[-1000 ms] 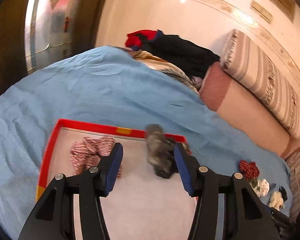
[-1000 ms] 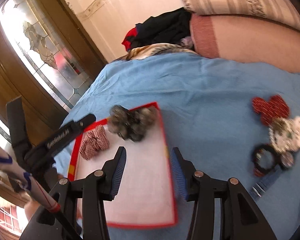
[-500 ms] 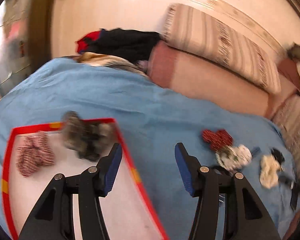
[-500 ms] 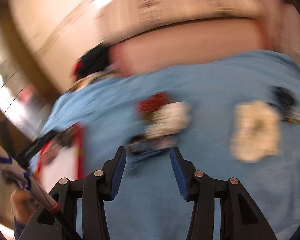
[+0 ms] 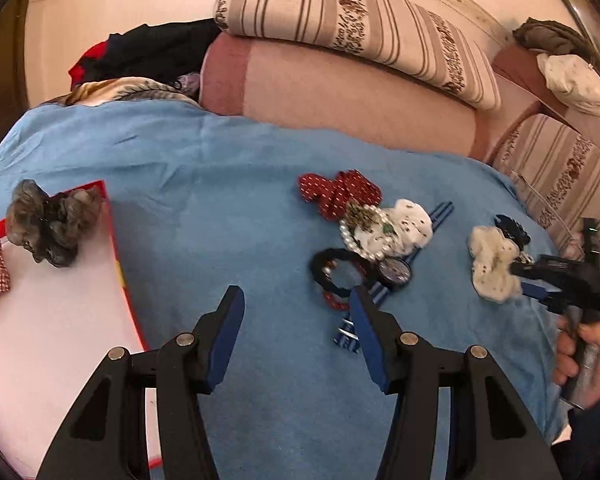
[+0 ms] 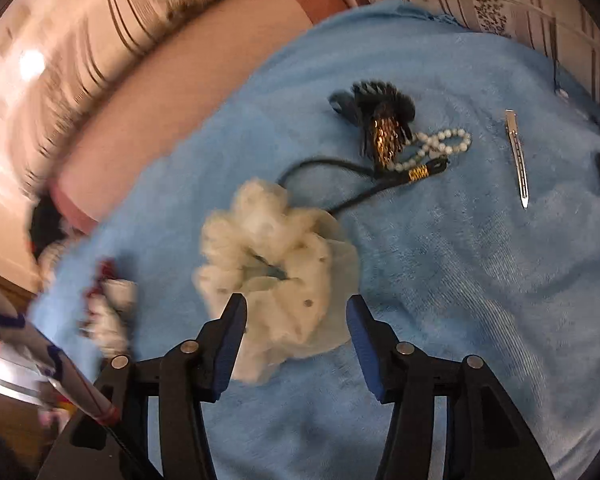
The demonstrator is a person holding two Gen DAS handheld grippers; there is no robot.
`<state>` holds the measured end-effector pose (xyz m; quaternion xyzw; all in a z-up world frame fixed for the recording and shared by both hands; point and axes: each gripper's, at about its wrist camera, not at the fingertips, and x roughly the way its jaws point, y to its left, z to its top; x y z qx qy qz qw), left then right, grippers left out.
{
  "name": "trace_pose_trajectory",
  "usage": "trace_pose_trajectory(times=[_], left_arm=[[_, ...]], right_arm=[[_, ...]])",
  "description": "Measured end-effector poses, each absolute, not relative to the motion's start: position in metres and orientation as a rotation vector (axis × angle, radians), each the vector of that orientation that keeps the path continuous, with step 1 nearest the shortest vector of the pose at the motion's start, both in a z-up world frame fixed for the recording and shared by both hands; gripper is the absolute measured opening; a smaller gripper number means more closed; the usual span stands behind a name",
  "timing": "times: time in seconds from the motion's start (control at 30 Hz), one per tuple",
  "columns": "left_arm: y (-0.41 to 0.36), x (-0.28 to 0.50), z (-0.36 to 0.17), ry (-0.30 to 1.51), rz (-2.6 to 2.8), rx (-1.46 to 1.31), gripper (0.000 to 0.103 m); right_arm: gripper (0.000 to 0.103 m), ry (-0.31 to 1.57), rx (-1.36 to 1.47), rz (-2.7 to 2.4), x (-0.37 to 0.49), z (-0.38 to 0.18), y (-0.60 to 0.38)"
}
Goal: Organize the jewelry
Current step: 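Move both tools back toward the remaining jewelry on the blanket, then grasp the blue-striped watch strap with the left tool while the right tool grasps the cream polka-dot scrunchie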
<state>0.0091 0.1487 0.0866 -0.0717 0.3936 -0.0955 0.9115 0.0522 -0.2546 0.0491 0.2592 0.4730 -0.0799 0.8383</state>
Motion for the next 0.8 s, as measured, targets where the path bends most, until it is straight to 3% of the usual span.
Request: trace_pose_trajectory(times=[0.07,0.1,0.13,0.53,0.67,0.8], left_arm=[[0.15,0.006,0.085,0.815,-0.203,-0.151,0.054],[0.151,0.005,0.084,0.818,-0.204,-0.156,0.055],[0.153,0.005,0.083,0.824,-0.207,-0.163,0.055],[0.108,0.019,0.064,0.872,-0.329,-0.064,0.055],[0.087,0.029,0.042,0.908,-0.3,0.061,0.038],[0.083,0.041,0.022,0.95,-0.287,0.069,0.038]], right_arm=[[0.051,1.019,0.562,-0.156,0.056,0.038,-0.252],[0.025,1.006,0.564,-0.13,0.056,0.038,-0.248],[0.015,1.002,0.55,-0.103,0.056,0.039,-0.243],[0.011,0.811,0.53,0.277,0.016,0.097,-0.18],[0.011,0.841,0.558,0.248,0.02,0.084,-0.189],[0.012,0.832,0.569,0.247,0.025,0.087,-0.196]])
